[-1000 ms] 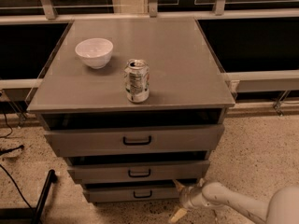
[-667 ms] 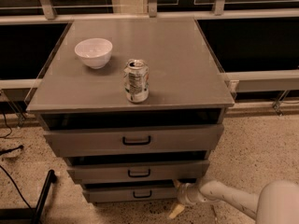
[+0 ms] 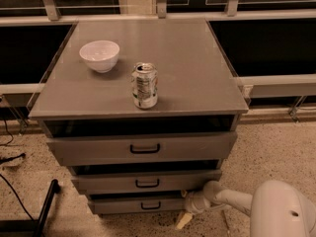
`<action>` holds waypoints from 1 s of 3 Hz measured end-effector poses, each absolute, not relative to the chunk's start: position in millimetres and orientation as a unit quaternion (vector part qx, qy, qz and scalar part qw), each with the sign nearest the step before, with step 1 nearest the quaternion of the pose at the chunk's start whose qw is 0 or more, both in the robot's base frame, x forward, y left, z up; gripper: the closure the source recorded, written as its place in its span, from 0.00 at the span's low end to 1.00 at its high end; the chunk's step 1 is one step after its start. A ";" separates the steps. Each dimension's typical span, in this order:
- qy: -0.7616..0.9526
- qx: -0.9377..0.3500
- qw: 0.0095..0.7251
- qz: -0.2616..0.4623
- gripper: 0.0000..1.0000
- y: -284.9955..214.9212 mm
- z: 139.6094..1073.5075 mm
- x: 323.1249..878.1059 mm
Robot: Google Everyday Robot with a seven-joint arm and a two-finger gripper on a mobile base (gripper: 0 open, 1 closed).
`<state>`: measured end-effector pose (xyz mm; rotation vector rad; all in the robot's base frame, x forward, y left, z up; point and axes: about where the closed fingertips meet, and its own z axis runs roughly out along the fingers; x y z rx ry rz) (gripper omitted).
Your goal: Open bottom drawer
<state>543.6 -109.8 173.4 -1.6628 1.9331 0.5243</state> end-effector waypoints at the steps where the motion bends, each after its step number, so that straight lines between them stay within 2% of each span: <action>1: 0.728 -0.605 0.239 0.216 0.00 -108.8 172.2 531.5; 2: 0.728 -0.605 0.239 0.216 0.00 -108.8 176.0 531.4; 3: 0.748 -0.578 0.199 0.259 0.00 -109.7 186.1 494.9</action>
Offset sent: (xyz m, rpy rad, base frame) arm -0.0611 -0.0036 0.0100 0.0248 0.2988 -0.0730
